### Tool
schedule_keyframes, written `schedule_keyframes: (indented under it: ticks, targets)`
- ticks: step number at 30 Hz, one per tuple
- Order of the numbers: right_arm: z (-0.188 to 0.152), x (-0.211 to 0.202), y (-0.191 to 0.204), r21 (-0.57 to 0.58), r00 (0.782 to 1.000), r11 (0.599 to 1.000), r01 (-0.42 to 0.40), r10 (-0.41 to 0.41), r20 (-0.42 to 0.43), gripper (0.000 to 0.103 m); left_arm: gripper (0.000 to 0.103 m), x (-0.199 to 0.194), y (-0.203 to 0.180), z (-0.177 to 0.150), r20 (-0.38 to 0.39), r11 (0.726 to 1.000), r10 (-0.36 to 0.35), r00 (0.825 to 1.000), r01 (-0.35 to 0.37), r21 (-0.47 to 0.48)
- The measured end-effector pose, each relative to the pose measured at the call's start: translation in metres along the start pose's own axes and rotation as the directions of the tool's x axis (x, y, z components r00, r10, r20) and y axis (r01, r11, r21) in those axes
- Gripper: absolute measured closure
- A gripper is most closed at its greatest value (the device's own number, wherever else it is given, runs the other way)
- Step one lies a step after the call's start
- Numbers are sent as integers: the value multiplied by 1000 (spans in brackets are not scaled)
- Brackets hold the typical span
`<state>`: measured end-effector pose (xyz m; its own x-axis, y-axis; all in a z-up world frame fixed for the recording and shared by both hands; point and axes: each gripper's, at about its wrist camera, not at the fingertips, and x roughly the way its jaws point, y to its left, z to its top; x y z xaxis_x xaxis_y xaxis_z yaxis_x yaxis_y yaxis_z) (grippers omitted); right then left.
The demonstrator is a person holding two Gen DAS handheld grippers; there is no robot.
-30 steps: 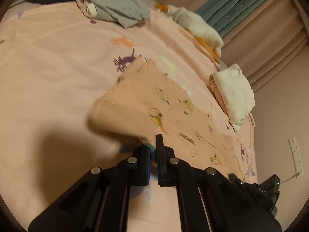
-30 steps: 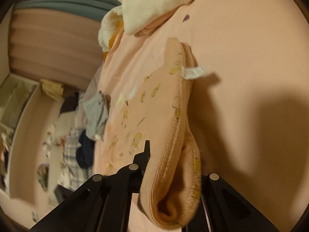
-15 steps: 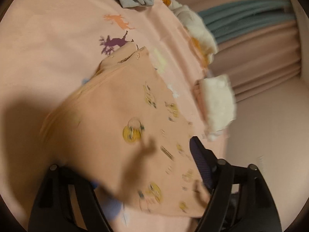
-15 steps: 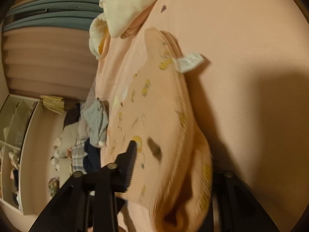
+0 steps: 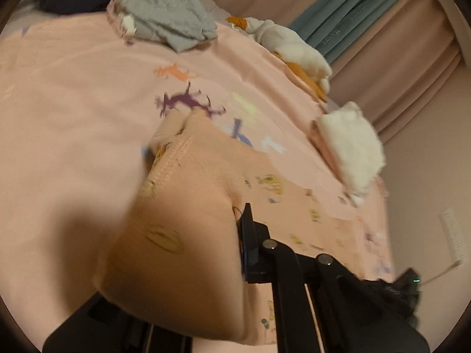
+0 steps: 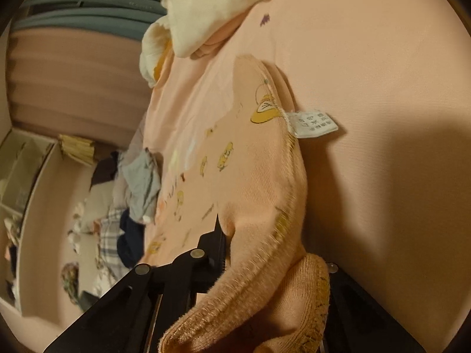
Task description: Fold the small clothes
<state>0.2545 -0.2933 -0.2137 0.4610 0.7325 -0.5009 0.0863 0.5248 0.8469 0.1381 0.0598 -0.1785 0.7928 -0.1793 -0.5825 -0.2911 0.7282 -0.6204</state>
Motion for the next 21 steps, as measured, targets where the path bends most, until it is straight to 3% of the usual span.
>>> schedule_keyframes:
  ticks: [4,6,8,10,12,17,21]
  targets:
    - [-20,-35,-1,-41,1000,999,-4,3,-20,90,95,-28,9,-33,-64,1000,-19,998,18,-12]
    - [-35,-51,-4,-77,998,996,55,-57,-24,90,94,-40,22,-59,-93,999,-43,995,41,-28]
    - [-50,-65,-14,-96,991,986,133,-135,-12,90,93,-42,31,-78,-125,1000,13,992,-14,-14]
    - [-60,-77,-25,-111,982,975,190,-187,36,90,92,-49,37,-90,-97,999,23,995,-19,43]
    - [-69,-89,-36,-118,984,979,167,-159,77,96,93,-58,40,-92,-77,997,52,996,-46,67]
    - [-77,-111,-48,-131,969,965,228,-212,127,99,93,-68,62,-88,-84,999,47,995,-45,22]
    - [-75,-115,-45,-136,954,950,281,-261,149,99,92,-78,63,-91,-62,993,80,995,-75,92]
